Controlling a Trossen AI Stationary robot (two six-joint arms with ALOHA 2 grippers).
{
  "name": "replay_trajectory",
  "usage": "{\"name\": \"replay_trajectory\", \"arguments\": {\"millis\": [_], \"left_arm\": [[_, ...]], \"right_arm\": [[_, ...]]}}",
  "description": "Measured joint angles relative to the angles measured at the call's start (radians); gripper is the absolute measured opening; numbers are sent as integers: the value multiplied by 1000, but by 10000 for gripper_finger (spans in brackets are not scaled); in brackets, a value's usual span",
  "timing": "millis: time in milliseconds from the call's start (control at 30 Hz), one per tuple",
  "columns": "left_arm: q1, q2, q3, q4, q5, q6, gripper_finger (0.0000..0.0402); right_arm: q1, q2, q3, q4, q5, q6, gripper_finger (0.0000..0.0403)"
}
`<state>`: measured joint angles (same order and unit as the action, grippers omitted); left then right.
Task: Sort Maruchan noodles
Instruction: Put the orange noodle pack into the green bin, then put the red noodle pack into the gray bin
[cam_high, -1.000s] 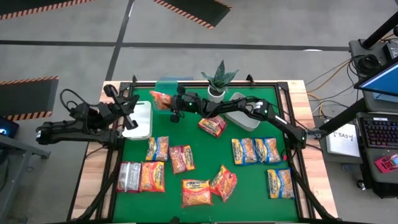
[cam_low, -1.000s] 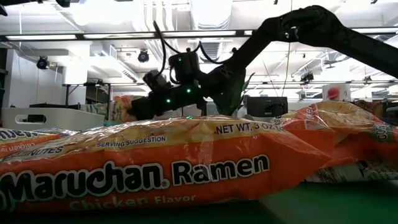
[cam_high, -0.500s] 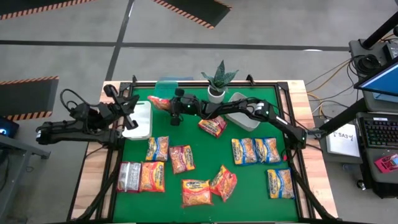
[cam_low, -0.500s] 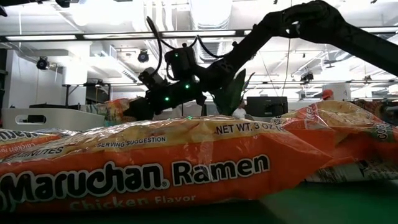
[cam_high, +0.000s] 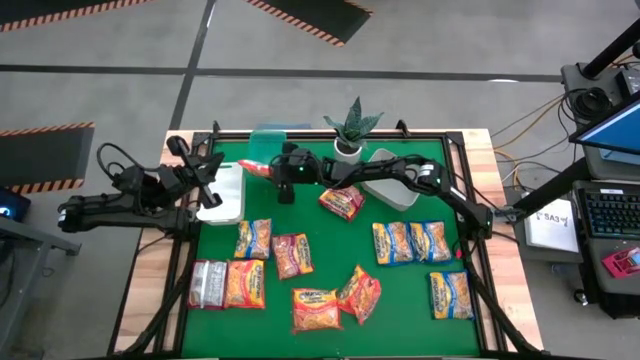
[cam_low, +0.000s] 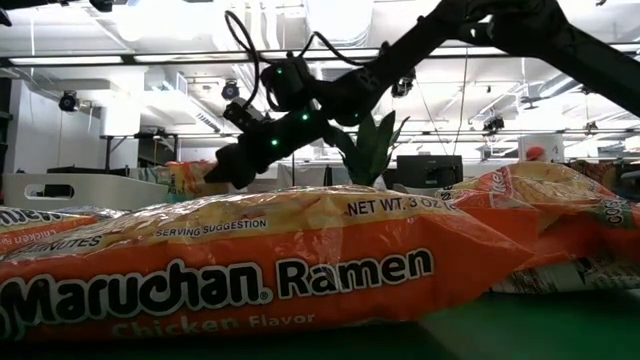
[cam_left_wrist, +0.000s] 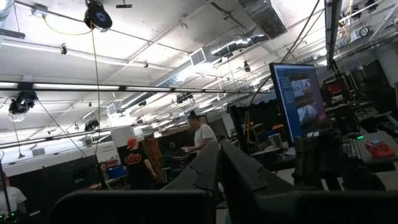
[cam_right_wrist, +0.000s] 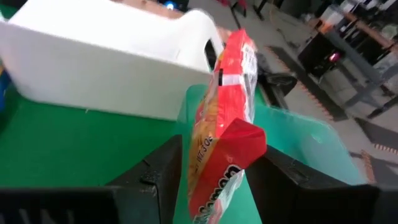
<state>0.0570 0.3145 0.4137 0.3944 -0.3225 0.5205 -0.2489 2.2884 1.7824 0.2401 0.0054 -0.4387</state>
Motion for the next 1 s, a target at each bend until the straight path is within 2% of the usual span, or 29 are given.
{"name": "replay_trajectory", "arguments": {"millis": [133,333,567,667,767,867,1000], "left_arm": [[0,0,0,-1,0,0,0],[0,14,0,4,0,2,0],[0,77,3,37,0,1,0],[0,134,27,33,0,-17,0],[0,200,63,16,0,-54,0],[0,273,110,-63,0,-103,0],[-2,365,182,-254,1,-212,0]], "right_arm": [[10,-40,0,-58,47,-3,158],[20,-130,0,-189,51,35,161],[40,-302,0,-528,48,179,150],[62,-386,-17,-696,49,241,147],[102,-468,-61,-786,47,301,143],[155,-543,-141,-778,46,376,136],[228,-614,-258,-754,47,475,129]]}}
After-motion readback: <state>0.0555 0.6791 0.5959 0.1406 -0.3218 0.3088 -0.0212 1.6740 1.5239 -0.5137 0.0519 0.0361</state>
